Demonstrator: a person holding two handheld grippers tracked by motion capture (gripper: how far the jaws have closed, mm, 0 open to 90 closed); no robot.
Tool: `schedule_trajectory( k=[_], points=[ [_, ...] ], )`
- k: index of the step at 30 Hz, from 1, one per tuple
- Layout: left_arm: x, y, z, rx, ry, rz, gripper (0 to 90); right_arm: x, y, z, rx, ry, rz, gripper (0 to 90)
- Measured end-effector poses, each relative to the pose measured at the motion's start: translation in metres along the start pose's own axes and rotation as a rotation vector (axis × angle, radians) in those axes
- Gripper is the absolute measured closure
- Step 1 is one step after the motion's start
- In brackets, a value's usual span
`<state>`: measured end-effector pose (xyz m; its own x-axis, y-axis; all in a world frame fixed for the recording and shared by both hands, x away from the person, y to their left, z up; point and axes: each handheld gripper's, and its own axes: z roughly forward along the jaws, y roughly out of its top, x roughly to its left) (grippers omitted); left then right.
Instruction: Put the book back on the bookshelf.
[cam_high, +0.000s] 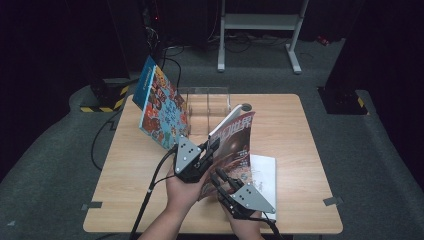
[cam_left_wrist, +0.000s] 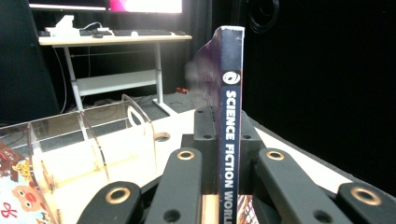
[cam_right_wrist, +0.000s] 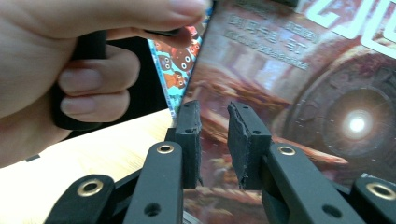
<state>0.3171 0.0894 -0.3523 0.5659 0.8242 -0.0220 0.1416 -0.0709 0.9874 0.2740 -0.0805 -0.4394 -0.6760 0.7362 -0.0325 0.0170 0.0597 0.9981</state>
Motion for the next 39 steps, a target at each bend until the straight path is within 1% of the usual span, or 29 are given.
schedule_trajectory(
  k=[4, 9, 12, 14, 16, 18, 23, 24, 26, 29, 31, 33, 36, 39],
  points=[
    [0.002, -0.002, -0.003, -0.006, -0.006, -0.003, 83.6, -0.003, 0.0, -0.002, 0.0, -0.01, 0.005, 73.7],
    [0.01, -0.007, -0.009, -0.01, -0.031, 0.033, 83.5, -0.009, 0.001, -0.004, 0.007, -0.023, 0.006, 73.2],
    [0.016, -0.012, -0.014, -0.015, -0.037, 0.039, 83.4, -0.015, 0.001, -0.007, 0.014, -0.035, -0.009, 72.6],
    [0.023, -0.016, -0.018, -0.019, -0.045, 0.026, 83.4, -0.021, 0.001, -0.01, 0.022, -0.046, -0.011, 72.2],
    [0.03, -0.02, -0.022, -0.024, -0.05, 0.024, 83.3, -0.027, -0.001, -0.016, 0.031, -0.064, -0.011, 72.2],
    [0.037, -0.025, -0.026, -0.034, -0.06, 0.012, 83.3, -0.036, -0.005, -0.023, 0.054, -0.087, -0.017, 72.0],
    [0.05, -0.034, -0.037, -0.057, -0.082, 0.005, 83.3, -0.053, -0.016, -0.036, 0.099, -0.139, -0.011, 71.0],
    [0.052, -0.036, -0.039, -0.06, -0.085, 0.008, 83.4, -0.057, -0.019, -0.039, 0.107, -0.152, -0.01, 71.0],
    [0.056, -0.039, -0.044, -0.071, -0.081, 0.006, 83.4, -0.06, -0.025, -0.043, 0.115, -0.167, 0.005, 71.0],
    [0.06, -0.042, -0.051, -0.095, -0.069, 0.007, 83.4, -0.065, -0.033, -0.045, 0.138, -0.18, -0.001, 71.1],
    [0.065, -0.045, -0.056, -0.117, -0.056, 0.002, 83.5, -0.066, -0.035, -0.045, 0.146, -0.188, 0.001, 71.1],
    [0.07, -0.047, -0.059, -0.132, -0.04, 0.006, 83.7, -0.068, -0.036, -0.044, 0.148, -0.192, 0.011, 71.1],
    [0.076, -0.047, -0.062, -0.131, -0.036, 0.006, 83.7, -0.067, -0.037, -0.042, 0.153, -0.196, 0.01, 71.1],
    [0.078, -0.049, -0.064, -0.131, -0.036, 0.013, 83.7, -0.066, -0.039, -0.039, 0.164, -0.201, 0.0, 71.1]
  ],
)
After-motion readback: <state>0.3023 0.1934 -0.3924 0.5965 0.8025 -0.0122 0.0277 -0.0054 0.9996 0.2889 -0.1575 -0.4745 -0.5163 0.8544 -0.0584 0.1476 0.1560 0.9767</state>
